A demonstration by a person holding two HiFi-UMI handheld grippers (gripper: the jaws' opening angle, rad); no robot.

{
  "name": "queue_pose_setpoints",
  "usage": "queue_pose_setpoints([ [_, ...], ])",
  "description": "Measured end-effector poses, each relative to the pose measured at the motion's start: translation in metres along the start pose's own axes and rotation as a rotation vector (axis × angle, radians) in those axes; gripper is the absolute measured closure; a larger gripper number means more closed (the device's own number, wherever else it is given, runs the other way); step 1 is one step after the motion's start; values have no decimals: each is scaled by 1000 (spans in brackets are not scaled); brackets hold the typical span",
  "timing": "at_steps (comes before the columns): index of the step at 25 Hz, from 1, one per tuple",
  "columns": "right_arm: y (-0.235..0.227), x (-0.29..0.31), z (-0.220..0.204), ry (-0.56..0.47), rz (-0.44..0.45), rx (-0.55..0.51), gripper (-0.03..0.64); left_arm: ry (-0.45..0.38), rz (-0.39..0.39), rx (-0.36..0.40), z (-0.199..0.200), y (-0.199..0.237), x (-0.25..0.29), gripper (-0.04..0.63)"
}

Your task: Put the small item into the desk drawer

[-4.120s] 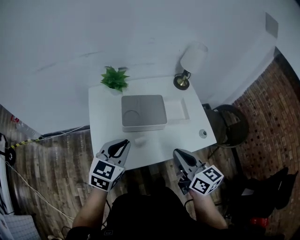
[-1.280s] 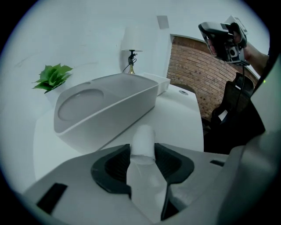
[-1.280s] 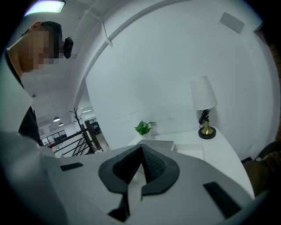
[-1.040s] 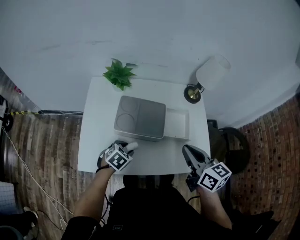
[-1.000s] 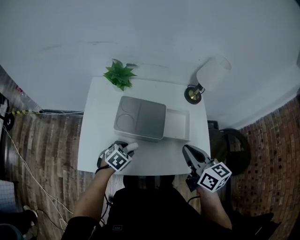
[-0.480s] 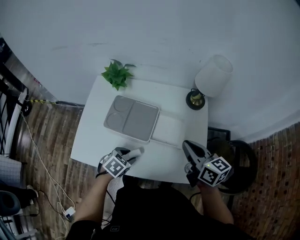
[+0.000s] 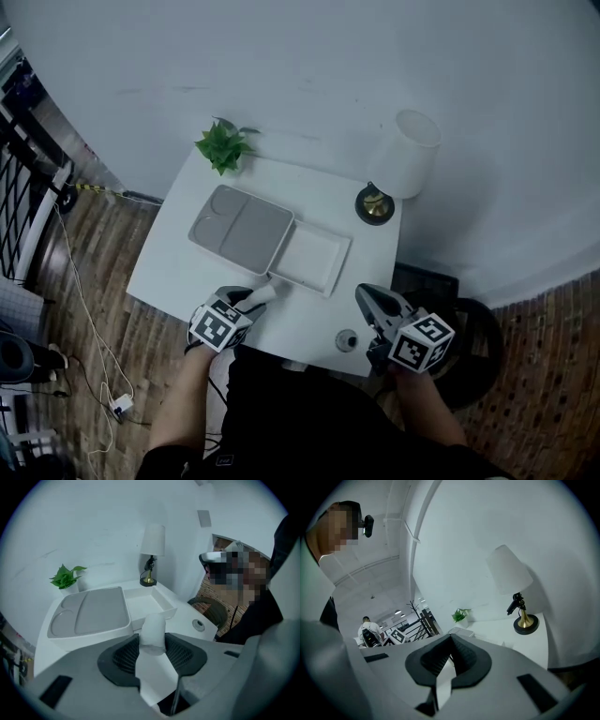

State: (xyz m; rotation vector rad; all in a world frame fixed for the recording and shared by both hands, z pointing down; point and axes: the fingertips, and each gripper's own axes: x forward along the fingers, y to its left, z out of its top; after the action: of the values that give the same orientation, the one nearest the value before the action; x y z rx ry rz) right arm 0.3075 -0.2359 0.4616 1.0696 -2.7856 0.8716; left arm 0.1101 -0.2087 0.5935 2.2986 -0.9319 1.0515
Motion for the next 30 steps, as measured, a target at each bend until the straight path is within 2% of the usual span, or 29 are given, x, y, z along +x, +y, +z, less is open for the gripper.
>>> queue_pose_setpoints([
  [3, -7, -5, -4, 15, 22, 4, 618, -57, 18, -52, 22, -8, -1, 417],
  [5, -8, -6, -5, 15, 31, 11, 618, -68, 23, -61, 31, -14, -2, 417],
  [10, -13, -1, 7, -9, 33, 11, 618, -85, 33, -57, 53, -16, -12, 417],
  [15, -19, -2, 12, -12, 21, 8, 618, -87, 63, -21, 77, -11, -7, 417],
  [21, -25, 1, 10, -19, -3, 35, 618, -46, 36, 17, 89, -13, 25, 417],
  [30, -53, -8, -5, -3, -85, 92, 618, 22, 13, 71, 106, -4, 79, 417],
])
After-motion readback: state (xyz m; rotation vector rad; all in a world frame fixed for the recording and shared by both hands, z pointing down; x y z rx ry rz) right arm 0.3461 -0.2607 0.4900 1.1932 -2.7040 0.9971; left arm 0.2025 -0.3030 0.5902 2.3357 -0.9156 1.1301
